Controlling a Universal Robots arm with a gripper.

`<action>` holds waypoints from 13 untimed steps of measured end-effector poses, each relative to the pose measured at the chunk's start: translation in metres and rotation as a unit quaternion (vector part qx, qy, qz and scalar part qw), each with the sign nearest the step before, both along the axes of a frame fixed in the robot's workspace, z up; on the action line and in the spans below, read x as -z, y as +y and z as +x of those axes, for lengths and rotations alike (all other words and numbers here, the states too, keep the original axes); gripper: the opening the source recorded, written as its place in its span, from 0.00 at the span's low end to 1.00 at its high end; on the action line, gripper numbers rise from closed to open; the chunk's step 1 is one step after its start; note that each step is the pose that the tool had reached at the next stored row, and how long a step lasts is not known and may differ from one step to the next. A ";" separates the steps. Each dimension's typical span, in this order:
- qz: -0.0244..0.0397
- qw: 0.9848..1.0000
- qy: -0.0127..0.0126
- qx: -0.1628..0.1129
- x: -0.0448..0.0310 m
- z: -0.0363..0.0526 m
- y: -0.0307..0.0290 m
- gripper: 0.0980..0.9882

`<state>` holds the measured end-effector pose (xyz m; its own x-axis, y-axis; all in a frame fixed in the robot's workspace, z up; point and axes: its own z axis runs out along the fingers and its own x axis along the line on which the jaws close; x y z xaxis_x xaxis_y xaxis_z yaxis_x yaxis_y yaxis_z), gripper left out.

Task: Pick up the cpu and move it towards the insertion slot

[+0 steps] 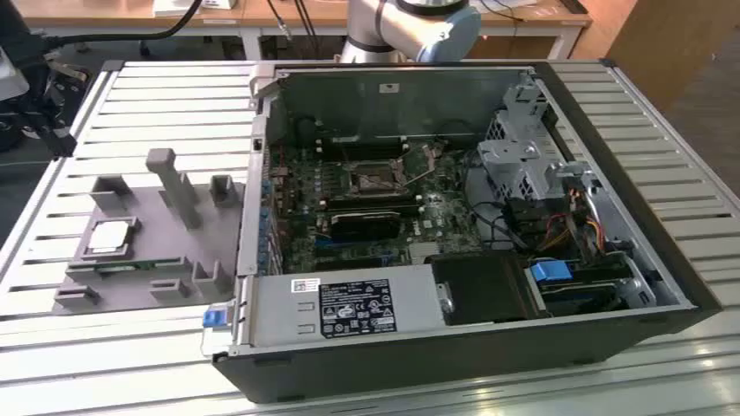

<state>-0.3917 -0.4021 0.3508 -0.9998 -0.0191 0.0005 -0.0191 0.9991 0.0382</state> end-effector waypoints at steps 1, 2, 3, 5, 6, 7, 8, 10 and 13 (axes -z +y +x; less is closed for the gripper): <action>0.000 1.000 0.000 0.000 0.0000 0.0000 0.0000 0.00; 0.000 1.000 0.000 0.000 0.0000 0.0000 0.0000 0.00; 0.000 1.000 0.000 0.000 0.0000 0.0000 0.0000 0.00; 0.000 1.000 0.000 0.000 0.0000 0.0000 0.0000 0.00; 0.000 1.000 0.000 0.000 0.0000 0.0000 0.0000 0.00; 0.000 1.000 0.000 0.000 0.0000 0.0000 0.0000 0.00; 0.000 1.000 0.000 0.000 0.0000 0.0000 0.0000 0.00; 0.000 1.000 0.000 0.000 0.0001 0.0000 0.0000 0.00; 0.000 1.000 0.000 0.000 0.0006 -0.0003 0.0000 0.00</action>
<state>-0.3920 -0.4021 0.3502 -0.9998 -0.0191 0.0006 -0.0191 0.9991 0.0382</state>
